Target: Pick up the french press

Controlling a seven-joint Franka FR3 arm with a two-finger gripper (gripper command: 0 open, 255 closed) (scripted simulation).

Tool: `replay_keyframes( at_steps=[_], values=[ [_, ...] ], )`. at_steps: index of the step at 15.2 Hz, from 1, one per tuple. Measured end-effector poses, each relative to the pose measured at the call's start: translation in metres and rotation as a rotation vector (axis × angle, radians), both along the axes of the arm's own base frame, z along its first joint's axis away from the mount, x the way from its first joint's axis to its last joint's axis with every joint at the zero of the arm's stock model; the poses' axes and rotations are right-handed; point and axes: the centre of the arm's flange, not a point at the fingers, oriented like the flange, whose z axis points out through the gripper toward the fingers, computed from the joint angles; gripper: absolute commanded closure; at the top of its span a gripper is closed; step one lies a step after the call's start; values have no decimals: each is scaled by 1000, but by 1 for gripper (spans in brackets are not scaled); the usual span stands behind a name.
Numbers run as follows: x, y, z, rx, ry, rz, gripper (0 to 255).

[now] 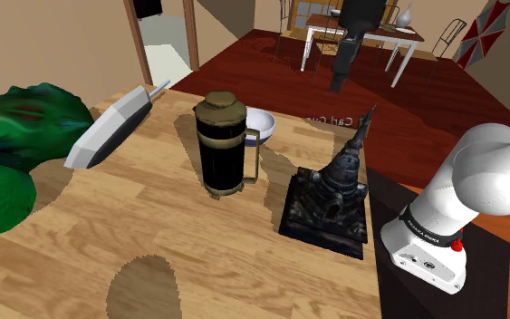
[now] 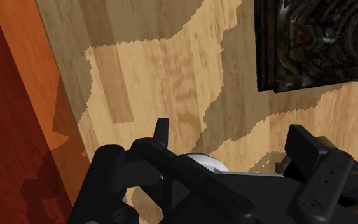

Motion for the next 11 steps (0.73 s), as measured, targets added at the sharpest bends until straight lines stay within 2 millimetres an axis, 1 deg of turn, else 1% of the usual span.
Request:
replay_keyframes(
  at_steps=[3,5,6,8,11],
  values=[
    [15,40,-5,-1,0,33,0],
    [23,63,-9,-2,-1,55,0],
    [26,75,-8,-2,-1,66,0],
    [30,103,-18,-3,-1,88,0],
    [36,144,-26,-4,-1,122,0]
  ],
)
